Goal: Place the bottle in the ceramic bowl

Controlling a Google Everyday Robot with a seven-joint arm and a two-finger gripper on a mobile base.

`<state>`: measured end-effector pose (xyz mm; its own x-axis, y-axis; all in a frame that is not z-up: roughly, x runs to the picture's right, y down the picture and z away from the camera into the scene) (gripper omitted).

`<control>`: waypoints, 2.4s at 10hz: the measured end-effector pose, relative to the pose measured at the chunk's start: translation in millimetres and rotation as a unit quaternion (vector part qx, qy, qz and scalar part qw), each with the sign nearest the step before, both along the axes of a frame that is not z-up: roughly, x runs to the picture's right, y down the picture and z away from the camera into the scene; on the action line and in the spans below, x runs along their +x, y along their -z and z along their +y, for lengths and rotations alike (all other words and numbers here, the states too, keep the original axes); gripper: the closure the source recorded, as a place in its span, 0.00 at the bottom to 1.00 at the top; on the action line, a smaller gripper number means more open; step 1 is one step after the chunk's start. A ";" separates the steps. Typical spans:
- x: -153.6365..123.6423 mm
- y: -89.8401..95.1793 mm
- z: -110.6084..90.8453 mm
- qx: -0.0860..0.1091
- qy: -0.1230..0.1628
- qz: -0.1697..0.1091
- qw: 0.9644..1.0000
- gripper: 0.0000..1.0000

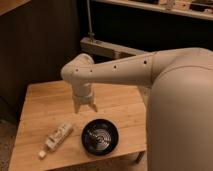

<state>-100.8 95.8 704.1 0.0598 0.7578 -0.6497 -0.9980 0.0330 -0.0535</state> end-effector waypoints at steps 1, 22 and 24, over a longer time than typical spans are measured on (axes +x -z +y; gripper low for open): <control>0.0 0.0 0.0 0.000 0.000 0.000 1.000 0.35; 0.4 -0.6 0.7 -0.004 -0.002 -0.004 1.000 0.35; -3.8 -3.7 -8.6 -0.013 -0.039 -0.038 0.998 0.35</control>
